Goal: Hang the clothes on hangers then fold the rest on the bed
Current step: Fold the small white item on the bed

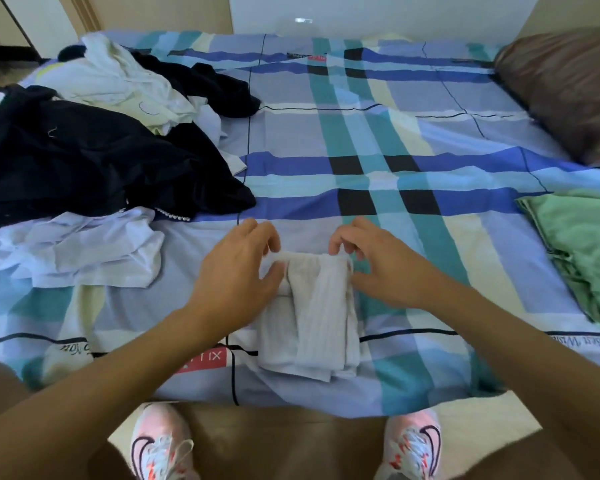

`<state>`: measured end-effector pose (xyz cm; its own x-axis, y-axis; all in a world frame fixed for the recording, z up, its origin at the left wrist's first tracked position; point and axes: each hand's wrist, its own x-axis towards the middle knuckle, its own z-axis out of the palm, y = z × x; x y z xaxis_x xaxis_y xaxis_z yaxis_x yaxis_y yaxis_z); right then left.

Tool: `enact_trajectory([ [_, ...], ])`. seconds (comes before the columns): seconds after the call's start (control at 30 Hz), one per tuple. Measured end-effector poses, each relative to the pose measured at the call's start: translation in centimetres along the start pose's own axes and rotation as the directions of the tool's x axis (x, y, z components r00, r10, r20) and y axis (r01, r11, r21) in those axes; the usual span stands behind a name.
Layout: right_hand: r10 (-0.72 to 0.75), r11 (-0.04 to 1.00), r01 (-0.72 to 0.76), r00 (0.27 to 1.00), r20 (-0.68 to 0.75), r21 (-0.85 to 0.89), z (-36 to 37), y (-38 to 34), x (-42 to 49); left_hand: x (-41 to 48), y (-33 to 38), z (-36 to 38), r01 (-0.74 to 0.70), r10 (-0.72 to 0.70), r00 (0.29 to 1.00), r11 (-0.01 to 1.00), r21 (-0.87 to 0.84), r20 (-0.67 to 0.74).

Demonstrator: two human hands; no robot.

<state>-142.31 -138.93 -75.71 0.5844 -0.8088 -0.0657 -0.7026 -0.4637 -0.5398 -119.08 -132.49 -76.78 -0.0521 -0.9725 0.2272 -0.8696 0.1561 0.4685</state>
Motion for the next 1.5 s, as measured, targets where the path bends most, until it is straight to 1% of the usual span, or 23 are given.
enact_trajectory([
  [0.03,0.014,1.0,-0.014,1.0,0.003,0.016,-0.1,-0.1,-0.4,-0.4,0.2,-0.4,0.009,-0.006,0.998,0.998,-0.058,0.062],
  [0.07,0.064,0.996,-0.066,0.997,0.032,0.059,0.0,-0.3,-0.9,-1.0,0.5,-0.5,0.08,-0.056,0.983,0.988,-0.131,0.173],
  [0.13,0.177,0.976,-0.188,0.979,0.102,0.106,1.0,-0.4,-1.7,-2.3,1.1,-0.2,0.233,-0.145,0.908,0.955,-0.184,0.393],
  [0.2,0.236,0.963,-0.247,0.966,0.104,0.11,2.4,-0.4,-2.3,-3.3,1.7,0.7,0.317,-0.186,0.86,0.925,-0.21,0.475],
  [0.3,0.251,0.943,-0.261,0.965,0.072,0.206,3.5,-0.2,-2.5,-3.1,2.5,1.4,0.446,-0.269,0.841,0.837,-0.317,0.47],
  [0.4,0.275,0.884,-0.31,0.95,0.146,0.351,3.1,0.6,-2.5,-2.7,2.4,0.9,0.528,-0.314,0.82,0.736,-0.423,0.478],
  [0.5,0.294,0.835,-0.367,0.927,0.232,0.409,1.9,1.2,-3.0,-2.7,1.7,-0.1,0.527,-0.306,0.822,0.727,-0.441,0.479],
  [0.6,0.302,0.816,-0.403,0.909,0.288,0.415,1.6,1.4,-3.2,-3.1,1.8,-0.3,0.547,-0.303,0.81,0.699,-0.46,0.502],
  [0.7,0.337,0.81,-0.429,0.899,0.281,0.4,2.5,1.0,-3.3,-3.6,2.1,0.4,0.571,-0.317,0.798,0.667,-0.478,0.512],
  [0.8,0.384,0.786,-0.434,0.901,0.203,0.44,3.4,0.0,-3.3,-4.1,2.7,1.1,0.548,-0.292,0.82,0.649,-0.528,0.492],
  [0.83,0.397,0.797,-0.432,0.901,0.172,0.423,3.6,-0.5,-3.2,-4.2,2.9,1.3,0.542,-0.274,0.821,0.647,-0.535,0.5],
  [0.9,0.422,0.852,-0.438,0.899,0.122,0.287,3.9,-1.7,-3.2,-4.5,3.4,1.9,0.531,-0.239,0.82,0.656,-0.536,0.521],
  [0.93,0.432,0.869,-0.444,0.896,0.099,0.218,4.1,-2.1,-3.2,-4.6,3.6,2.3,0.511,-0.22,0.828,0.675,-0.532,0.517],
  [1.0,0.45,0.877,-0.454,0.891,0.063,0.155,4.4,-2.5,-3.2,-4.6,4.1,2.7,0.464,-0.188,0.848,0.715,-0.524,0.495],
  [1.1,0.442,0.887,-0.444,0.896,0.04,0.124,4.2,-2.2,-3.1,-4.3,4.2,2.7,0.51,-0.251,0.837,0.681,-0.526,0.486],
  [1.23,0.402,0.916,-0.402,0.915,0.022,-0.007,3.8,-1.6,-4.0,-4.0,3.9,2.1,0.595,-0.335,0.798,0.574,-0.562,0.501],
  [1.3,0.341,0.935,-0.345,0.938,-0.066,-0.08,3.7,-1.4,-4.7,-4.0,3.9,1.9,0.637,-0.36,0.769,0.487,-0.597,0.528],
  [1.33,0.23,0.969,-0.239,0.965,-0.125,-0.063,3.7,-1.3,-4.8,-4.1,3.8,1.9,0.655,-0.362,0.755,0.438,-0.615,0.546],
  [1.37,0.074,0.997,-0.078,0.982,-0.171,-0.015,3.7,-1.5,-5.0,-4.1,3.8,1.8,0.671,-0.36,0.741,0.386,-0.633,0.567],
  [1.4,-0.095,0.995,0.098,0.978,-0.187,0.008,3.6,-1.7,-5.1,-4.0,3.7,1.7,0.684,-0.354,0.729,0.344,-0.643,0.587],
  [1.43,-0.246,0.969,0.246,0.955,-0.165,-0.023,3.7,-1.8,-5.2,-4.0,3.6,1.6,0.694,-0.347,0.719,0.319,-0.646,0.602],
  [1.47,-0.351,0.935,0.343,0.93,-0.11,-0.087,4.0,-1.9,-5.4,-3.9,3.5,1.5,0.699,-0.341,0.715,0.308,-0.645,0.611],
  [1.5,-0.403,0.909,0.394,0.914,-0.048,-0.14,4.2,-1.9,-5.5,-3.9,3.4,1.5,0.702,-0.336,0.712,0.307,-0.643,0.617],
])
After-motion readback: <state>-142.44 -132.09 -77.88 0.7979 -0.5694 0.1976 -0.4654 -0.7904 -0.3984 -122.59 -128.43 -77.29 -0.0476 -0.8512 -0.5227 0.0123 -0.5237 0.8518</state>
